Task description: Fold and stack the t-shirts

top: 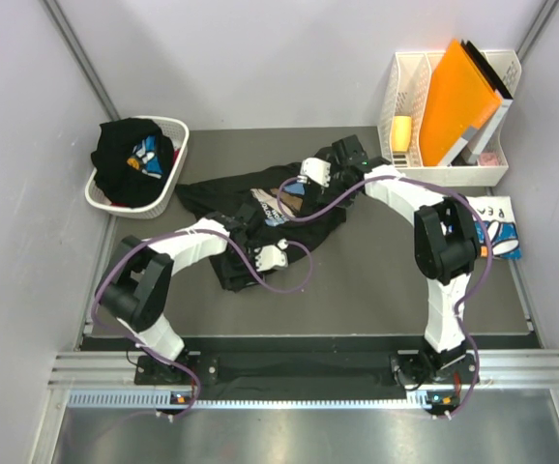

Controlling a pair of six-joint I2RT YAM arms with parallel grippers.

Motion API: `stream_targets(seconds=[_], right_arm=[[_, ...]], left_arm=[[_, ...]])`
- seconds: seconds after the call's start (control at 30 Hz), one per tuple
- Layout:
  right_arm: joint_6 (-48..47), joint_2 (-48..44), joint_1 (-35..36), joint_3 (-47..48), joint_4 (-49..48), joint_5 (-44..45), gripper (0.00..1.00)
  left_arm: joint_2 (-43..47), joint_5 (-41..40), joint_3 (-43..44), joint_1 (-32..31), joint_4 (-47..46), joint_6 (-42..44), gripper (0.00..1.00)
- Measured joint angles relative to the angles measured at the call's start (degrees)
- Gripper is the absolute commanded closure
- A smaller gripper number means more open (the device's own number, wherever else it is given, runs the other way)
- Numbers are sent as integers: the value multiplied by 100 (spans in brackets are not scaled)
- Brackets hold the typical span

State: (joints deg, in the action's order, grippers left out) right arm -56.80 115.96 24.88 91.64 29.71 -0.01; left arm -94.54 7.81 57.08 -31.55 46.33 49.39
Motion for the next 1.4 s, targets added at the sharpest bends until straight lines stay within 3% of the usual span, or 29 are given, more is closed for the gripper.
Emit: stream_targets(seconds=[0.1,0.2,0.3,0.67,0.87,0.97,1.4], right_arm=[[2,0,-13,28,-15,-2,22],[9,0,-37,31,-11,-2,21],[37,0,-66,31,-13,-4,22],[39,0,-120,31,-7,-4,20],[-120,0,-153,28,181,-120,16],[-164,0,-155,37,393,-317,15],[-195,-7,55,-455,800,-811,12]], left_arm=[[-114,-109,-24,-2,-85,-4,49],[-168,-238,0,-7,-168,-33,70],[-273,-341,101,-11,-153,-72,99],[-358,-953,385,61,136,-111,100],[-240,-1606,2111,887,472,39,100],[13,-1991,2500,1078,433,273,100],[24,-2553,2577,1060,538,544,100]])
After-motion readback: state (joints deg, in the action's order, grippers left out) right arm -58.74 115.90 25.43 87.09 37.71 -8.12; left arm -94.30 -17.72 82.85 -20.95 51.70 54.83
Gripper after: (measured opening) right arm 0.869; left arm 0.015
